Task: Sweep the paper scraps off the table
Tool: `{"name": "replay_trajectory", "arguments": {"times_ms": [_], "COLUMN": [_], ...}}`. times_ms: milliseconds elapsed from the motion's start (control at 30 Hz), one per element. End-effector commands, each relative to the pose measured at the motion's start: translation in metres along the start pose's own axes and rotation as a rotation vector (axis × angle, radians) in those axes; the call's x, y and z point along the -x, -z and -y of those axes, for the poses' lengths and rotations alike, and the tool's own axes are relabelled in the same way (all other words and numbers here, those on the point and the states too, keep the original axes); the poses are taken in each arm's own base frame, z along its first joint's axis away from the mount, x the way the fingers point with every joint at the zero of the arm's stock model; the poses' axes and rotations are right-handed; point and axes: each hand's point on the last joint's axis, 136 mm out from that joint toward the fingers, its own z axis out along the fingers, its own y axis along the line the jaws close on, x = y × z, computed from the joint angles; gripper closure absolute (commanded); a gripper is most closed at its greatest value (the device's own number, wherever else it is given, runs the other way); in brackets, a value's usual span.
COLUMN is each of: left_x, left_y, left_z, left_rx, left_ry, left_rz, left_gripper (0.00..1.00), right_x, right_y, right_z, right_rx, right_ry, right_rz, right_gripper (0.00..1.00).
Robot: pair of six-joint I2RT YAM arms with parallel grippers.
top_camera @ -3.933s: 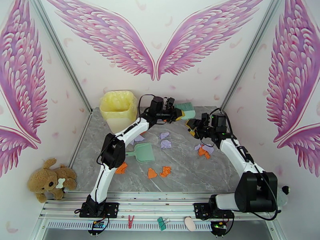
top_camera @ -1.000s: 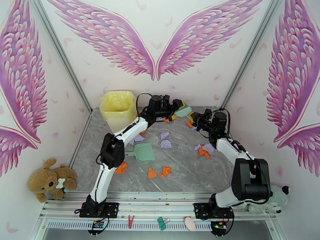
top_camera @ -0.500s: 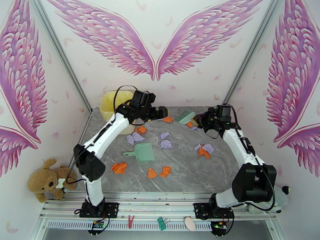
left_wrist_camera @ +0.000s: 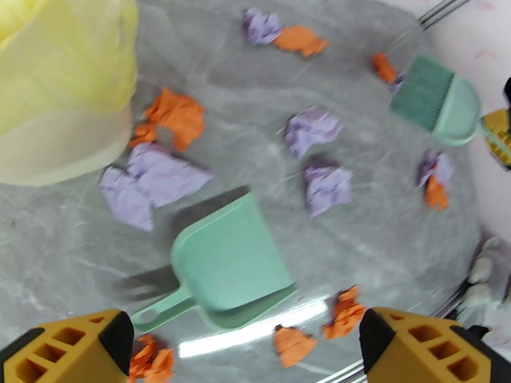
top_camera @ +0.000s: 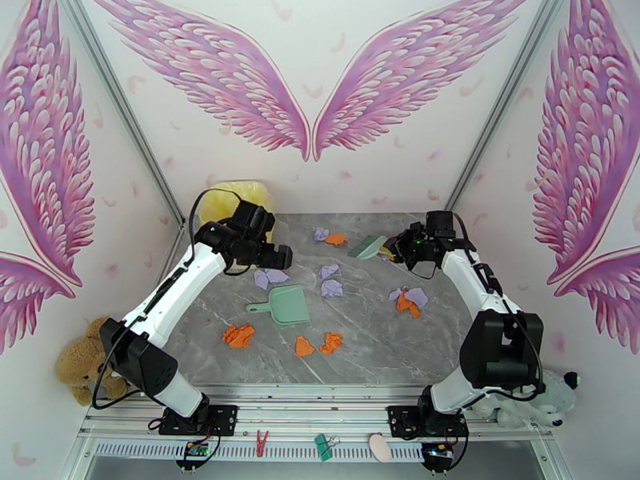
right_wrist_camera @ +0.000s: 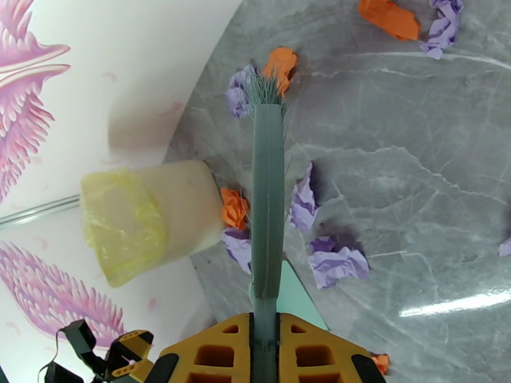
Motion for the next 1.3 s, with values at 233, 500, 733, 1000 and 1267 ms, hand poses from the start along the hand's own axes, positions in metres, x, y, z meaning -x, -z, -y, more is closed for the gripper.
{"name": "replay_trajectory", "arguments": {"times_ms": [233,500,733,1000,1267], "left_x": [-0.059,-0.092,-0.112,-0.096,-0.100], "left_y": [-0.015,-0.019,-0.040,-0.071,-0.110], "left_z": [-0.034,-0.060,-0.051,-0.059,-0.054], "left_rx": [0.026,0.065,0.089,0.120,0.083], "left_ry": [-0.171,-0.253,-0.424,-0.513,-0.531], "left_rz": [-0.206,-0.282,-0.305,-0.305,-0.344], "left_gripper": [0.01,0.02,0.14,0.16,0.17], "right_x": [0.000,-0.007,-0.009,-0.014,-0.022], "right_y": [0.001,-0.001,-0.007,-0.009,-0.006], "right_z": [-0.001,0.010,0.015,0.022,0.028], "right_rx": [-0.013,-0.039,-0.039,-0.044,-0.065], "right_ry": [0.038,0.046,0.041,0.039,0.042], "right_rz": [-0.028,-0.049,-0.072,-0.089,-0.103], "right_gripper": [1.00,1.00,1.00,1.00,1.00]}}
